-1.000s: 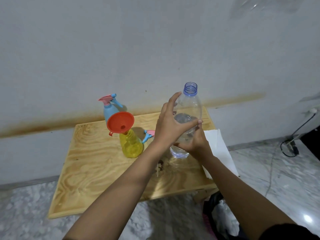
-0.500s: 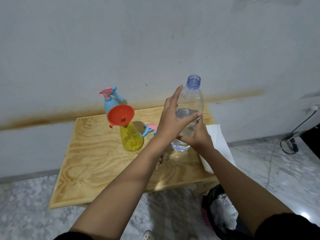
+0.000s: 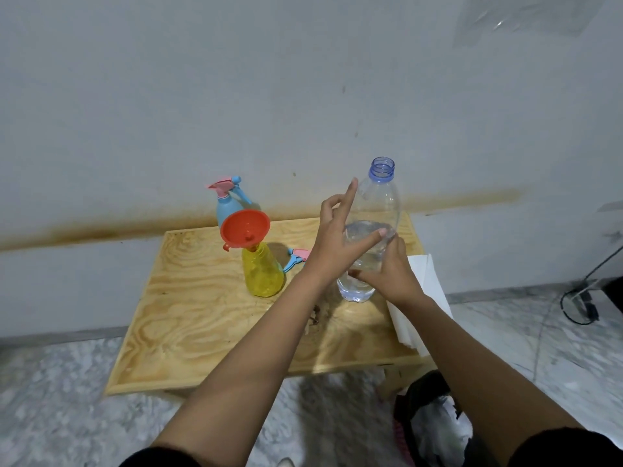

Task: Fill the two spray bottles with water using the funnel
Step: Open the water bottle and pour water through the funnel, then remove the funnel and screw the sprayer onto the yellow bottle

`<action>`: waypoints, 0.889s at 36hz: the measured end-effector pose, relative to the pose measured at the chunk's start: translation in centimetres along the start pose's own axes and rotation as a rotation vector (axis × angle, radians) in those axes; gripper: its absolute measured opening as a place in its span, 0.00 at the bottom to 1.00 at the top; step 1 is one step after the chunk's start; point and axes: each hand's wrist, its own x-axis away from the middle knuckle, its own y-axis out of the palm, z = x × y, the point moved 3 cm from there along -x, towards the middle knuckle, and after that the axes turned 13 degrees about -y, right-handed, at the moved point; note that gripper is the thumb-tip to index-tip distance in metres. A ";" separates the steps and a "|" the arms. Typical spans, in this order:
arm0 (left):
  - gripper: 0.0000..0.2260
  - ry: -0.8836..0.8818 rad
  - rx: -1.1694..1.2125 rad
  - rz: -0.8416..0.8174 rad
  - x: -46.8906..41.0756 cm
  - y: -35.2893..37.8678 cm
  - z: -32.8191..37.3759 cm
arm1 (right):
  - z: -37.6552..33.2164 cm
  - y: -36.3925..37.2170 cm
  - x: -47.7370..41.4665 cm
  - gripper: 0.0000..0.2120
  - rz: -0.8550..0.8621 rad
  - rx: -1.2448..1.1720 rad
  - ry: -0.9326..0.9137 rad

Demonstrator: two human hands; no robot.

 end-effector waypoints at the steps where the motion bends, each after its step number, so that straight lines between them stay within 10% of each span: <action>1: 0.39 0.002 -0.017 0.011 0.0 0.0 0.0 | -0.2 -0.2 0.0 0.45 0.000 -0.003 0.001; 32: 0.40 -0.293 -0.905 0.082 9.7 -6.5 -8.1 | -2.0 2.6 5.5 0.30 -0.403 0.423 0.147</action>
